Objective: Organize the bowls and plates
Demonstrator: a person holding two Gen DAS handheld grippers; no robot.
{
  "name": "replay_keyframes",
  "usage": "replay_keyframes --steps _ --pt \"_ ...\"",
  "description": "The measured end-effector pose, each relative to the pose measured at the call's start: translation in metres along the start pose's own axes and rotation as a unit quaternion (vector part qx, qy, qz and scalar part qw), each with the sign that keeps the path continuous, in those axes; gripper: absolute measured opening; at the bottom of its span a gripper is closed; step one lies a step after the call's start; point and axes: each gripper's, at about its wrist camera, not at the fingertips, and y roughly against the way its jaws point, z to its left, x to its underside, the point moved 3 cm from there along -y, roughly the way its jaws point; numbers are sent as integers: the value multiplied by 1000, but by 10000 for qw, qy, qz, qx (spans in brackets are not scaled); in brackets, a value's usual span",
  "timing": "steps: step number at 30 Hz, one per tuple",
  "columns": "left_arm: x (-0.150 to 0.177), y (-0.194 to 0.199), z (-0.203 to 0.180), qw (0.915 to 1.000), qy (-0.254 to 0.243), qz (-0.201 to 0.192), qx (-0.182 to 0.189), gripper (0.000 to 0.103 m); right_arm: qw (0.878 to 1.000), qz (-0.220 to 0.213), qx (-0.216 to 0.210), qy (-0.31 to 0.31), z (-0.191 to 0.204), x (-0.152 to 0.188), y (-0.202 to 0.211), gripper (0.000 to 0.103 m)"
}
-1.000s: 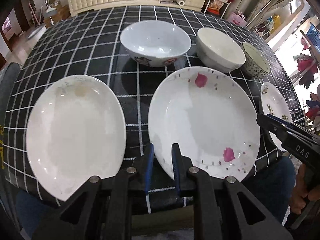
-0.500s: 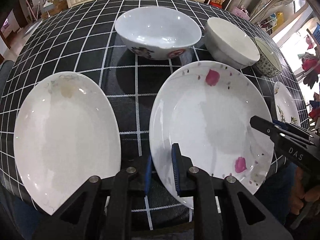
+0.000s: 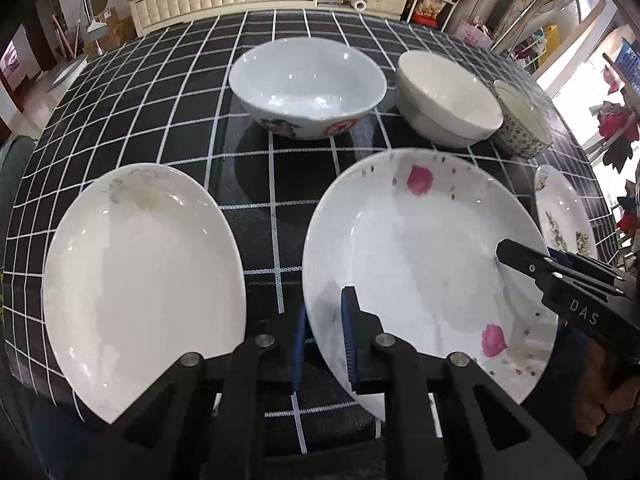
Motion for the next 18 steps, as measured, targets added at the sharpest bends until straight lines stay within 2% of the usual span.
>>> replay_keyframes --steps 7,18 --pt "5 28 13 9996 63 -267 -21 14 9998 -152 -105 106 28 1 16 32" --pt "27 65 75 9967 533 -558 -249 14 9976 -79 -377 581 100 0 4 32"
